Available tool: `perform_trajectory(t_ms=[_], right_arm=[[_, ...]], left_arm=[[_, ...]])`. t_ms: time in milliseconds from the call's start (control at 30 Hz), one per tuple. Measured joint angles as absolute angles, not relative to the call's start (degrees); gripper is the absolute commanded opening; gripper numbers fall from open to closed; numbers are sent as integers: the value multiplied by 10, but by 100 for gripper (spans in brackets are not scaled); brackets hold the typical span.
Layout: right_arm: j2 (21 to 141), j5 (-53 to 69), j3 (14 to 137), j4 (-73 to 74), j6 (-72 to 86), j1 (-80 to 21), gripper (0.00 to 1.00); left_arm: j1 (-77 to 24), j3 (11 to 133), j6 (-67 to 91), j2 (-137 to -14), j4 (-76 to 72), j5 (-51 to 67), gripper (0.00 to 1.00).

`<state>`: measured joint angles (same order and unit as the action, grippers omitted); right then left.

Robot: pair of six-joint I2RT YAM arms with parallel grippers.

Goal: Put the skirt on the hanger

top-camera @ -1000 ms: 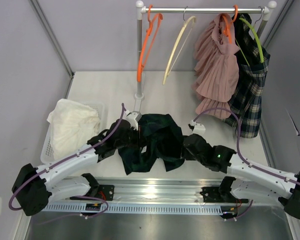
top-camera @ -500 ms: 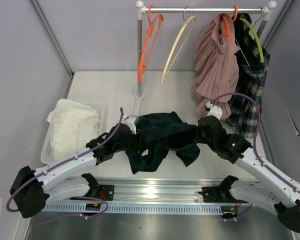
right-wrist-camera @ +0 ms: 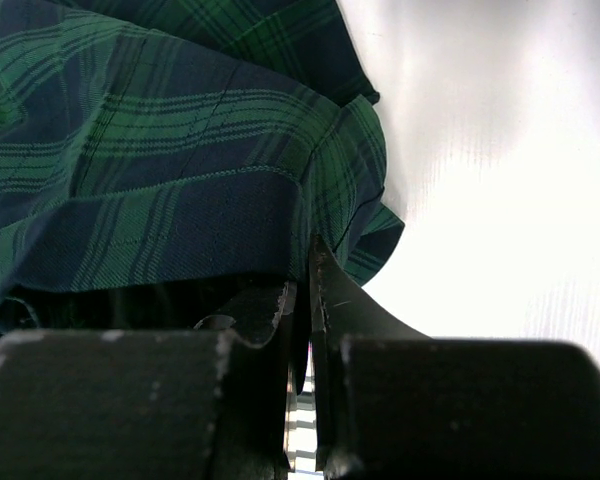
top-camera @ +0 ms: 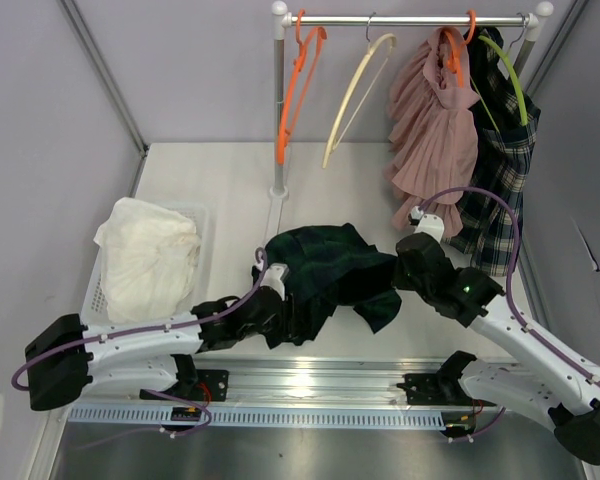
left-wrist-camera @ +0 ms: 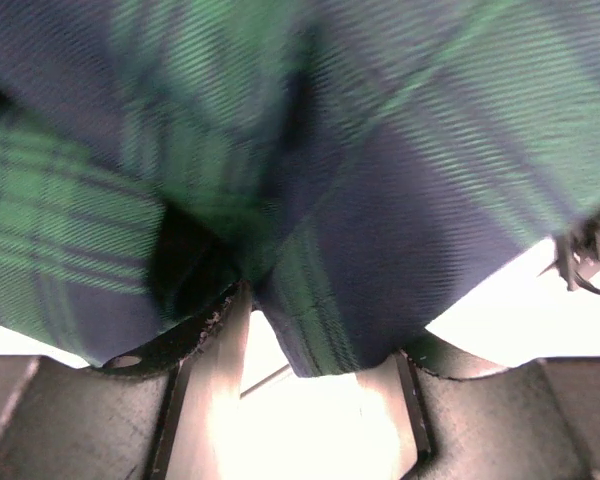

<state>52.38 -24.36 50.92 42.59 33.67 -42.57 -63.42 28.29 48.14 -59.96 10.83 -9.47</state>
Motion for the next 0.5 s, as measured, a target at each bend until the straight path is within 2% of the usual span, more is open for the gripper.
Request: perform_trajectory(t_ms=[233, 333, 367, 433, 467, 500], right_arm=[[523, -247, 514, 432, 326, -416, 0], [523, -246, 518, 435, 322, -409, 0], [523, -246, 520, 438, 320, -407, 0], [523, -246, 526, 444, 317, -405, 0], [523, -246, 530, 447, 314, -405, 0], [523, -246, 535, 451, 312, -403, 0]], left_arm=[[-651, 245, 533, -594, 98, -139, 47], [-661, 244, 550, -606, 87, -155, 36], [-663, 244, 556, -609, 87, -161, 25], [-666, 244, 561, -609, 93, -174, 13], [-666, 246, 561, -605, 101, -182, 2], [-666, 252, 557, -598, 119, -194, 0]])
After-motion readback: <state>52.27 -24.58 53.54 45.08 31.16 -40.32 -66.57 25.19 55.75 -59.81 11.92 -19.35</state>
